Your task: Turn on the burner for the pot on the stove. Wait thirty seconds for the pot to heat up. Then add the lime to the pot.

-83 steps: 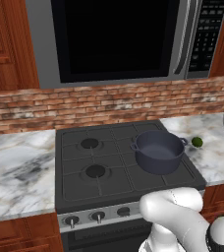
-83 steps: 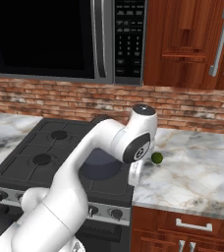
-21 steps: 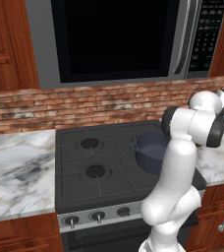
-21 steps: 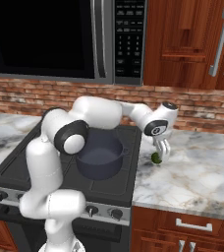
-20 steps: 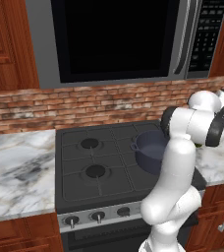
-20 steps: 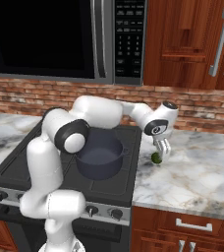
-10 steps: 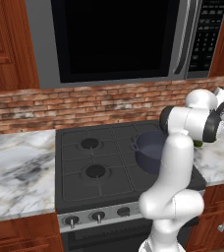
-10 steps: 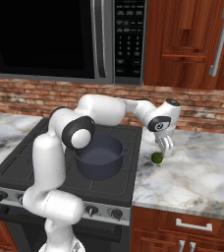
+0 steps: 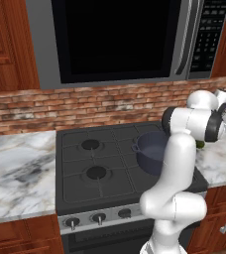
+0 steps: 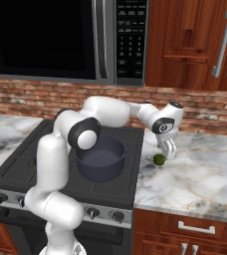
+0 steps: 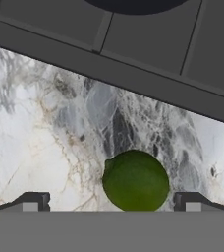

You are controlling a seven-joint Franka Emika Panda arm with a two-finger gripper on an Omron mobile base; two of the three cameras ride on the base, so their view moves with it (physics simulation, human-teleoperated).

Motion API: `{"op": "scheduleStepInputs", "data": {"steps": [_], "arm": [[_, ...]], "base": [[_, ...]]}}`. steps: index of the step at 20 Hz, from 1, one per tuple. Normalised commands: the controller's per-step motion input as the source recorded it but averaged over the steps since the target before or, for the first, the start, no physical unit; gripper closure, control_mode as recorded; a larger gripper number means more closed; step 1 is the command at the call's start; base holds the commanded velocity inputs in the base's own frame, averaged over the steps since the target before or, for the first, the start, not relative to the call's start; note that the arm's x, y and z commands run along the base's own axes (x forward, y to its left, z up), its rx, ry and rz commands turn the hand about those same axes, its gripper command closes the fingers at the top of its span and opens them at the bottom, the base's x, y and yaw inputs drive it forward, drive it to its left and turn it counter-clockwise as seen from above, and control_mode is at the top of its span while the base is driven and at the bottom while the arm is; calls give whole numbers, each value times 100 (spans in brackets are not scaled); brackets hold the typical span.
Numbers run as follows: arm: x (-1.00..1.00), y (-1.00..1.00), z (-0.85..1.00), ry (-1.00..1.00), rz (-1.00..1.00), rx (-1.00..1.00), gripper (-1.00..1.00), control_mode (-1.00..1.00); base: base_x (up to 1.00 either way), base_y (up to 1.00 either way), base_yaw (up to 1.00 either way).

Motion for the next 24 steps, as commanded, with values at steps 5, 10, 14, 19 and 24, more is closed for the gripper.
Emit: {"op": "scheduleStepInputs", "data": {"steps": [5, 10, 14, 19, 24], "arm": [[0, 1, -5, 2, 0, 0, -100, -100], [0, 0, -7, 0, 0, 0, -100, -100], [7, 5, -18, 0, 0, 0, -100, -100], [8, 2, -8, 0, 0, 0, -100, -100], [6, 1, -2, 1, 0, 0, -100, -100]], "base": [[0, 0, 0], [0, 0, 0], [0, 0, 0], [0, 0, 0], [0, 0, 0]]}}
